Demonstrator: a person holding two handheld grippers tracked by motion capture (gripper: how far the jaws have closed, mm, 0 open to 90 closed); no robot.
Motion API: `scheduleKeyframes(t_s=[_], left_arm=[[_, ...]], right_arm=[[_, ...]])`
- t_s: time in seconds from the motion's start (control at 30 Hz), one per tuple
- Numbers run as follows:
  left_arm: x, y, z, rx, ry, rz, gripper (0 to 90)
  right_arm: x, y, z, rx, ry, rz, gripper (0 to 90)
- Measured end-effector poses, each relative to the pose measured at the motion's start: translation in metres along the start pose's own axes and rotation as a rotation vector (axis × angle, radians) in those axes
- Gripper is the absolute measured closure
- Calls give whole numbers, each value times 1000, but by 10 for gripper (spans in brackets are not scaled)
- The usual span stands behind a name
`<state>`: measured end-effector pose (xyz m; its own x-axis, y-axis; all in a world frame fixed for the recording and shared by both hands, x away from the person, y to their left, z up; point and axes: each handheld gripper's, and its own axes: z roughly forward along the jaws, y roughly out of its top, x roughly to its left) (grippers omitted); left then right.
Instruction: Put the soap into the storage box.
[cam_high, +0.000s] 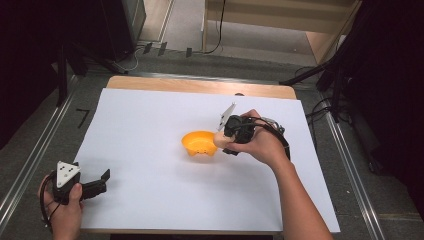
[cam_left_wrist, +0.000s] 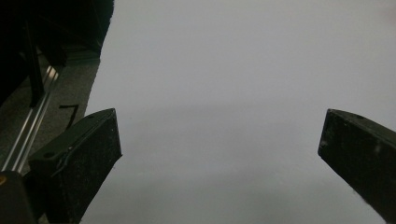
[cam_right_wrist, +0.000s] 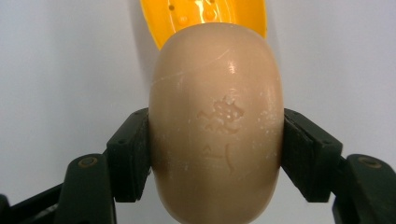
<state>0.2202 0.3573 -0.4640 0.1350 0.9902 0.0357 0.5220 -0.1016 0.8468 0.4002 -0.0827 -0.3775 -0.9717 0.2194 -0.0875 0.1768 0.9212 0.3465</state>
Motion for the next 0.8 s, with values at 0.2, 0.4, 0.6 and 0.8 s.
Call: scheduleKeyframes(t_s=[0.2,0.4,0.6,0.8], left_arm=[[1,0,0,2,-3,-4,0],[1,0,0,3,-3,-7,0],[1,0,0,1,-1,-10,0],[1,0,0,0,-4,-14,0]], right_arm=[[-1,13,4,-8,12,-43,328],[-1,25,9,-8,29,-71,328],[-1,38,15,2,51,-105,327],[0,47,23,7,62,-112,327]])
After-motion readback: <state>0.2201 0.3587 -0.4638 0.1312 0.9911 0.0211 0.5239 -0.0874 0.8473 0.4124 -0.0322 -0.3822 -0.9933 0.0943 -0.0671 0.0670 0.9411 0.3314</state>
